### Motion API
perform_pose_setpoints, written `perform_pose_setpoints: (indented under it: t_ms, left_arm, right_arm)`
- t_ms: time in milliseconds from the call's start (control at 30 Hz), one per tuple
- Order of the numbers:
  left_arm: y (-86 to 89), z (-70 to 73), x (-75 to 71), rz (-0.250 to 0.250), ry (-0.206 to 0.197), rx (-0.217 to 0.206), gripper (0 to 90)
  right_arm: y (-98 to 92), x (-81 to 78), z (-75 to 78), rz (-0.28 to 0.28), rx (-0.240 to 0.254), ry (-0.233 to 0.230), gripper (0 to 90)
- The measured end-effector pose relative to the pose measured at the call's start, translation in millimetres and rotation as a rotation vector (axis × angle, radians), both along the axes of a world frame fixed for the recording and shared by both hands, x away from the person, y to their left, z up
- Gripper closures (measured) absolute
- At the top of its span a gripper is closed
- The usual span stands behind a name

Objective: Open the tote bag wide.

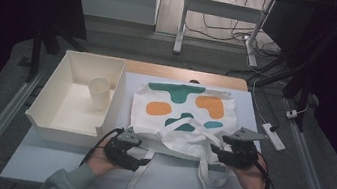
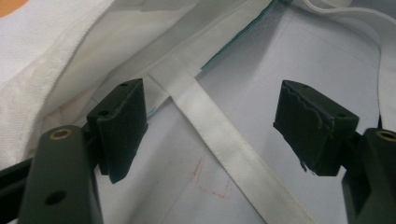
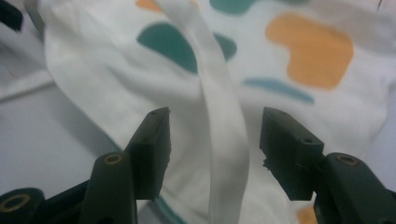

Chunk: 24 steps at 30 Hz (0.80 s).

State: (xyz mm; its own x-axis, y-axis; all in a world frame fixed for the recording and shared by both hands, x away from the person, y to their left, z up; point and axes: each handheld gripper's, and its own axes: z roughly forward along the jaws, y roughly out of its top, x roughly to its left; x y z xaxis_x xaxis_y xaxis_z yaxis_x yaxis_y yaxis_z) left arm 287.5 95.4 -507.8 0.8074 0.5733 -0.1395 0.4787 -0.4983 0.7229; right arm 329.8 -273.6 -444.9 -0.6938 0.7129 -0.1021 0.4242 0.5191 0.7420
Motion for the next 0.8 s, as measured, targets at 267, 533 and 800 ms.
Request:
perform_pose_setpoints:
  t_ms: [267, 533, 800]
  left_arm:
    - [-0.5, -0.9, 0.3, 0.003, 0.004, 0.001, 25.3]
    - [0.0, -0.8, 0.3, 0.004, 0.001, 0.000, 25.4]
    - [-1.2, -1.5, 0.6, 0.003, 0.001, 0.005, 25.4]
  right_arm:
    - [-8.8, 3.0, -14.6, -0.021, -0.018, 0.060, 67.9]
    - [-1.8, 1.5, -3.0, 0.004, -0.010, -0.011, 83.5]
    - [10.1, 19.3, 32.8, 0.034, 0.070, -0.130, 83.7]
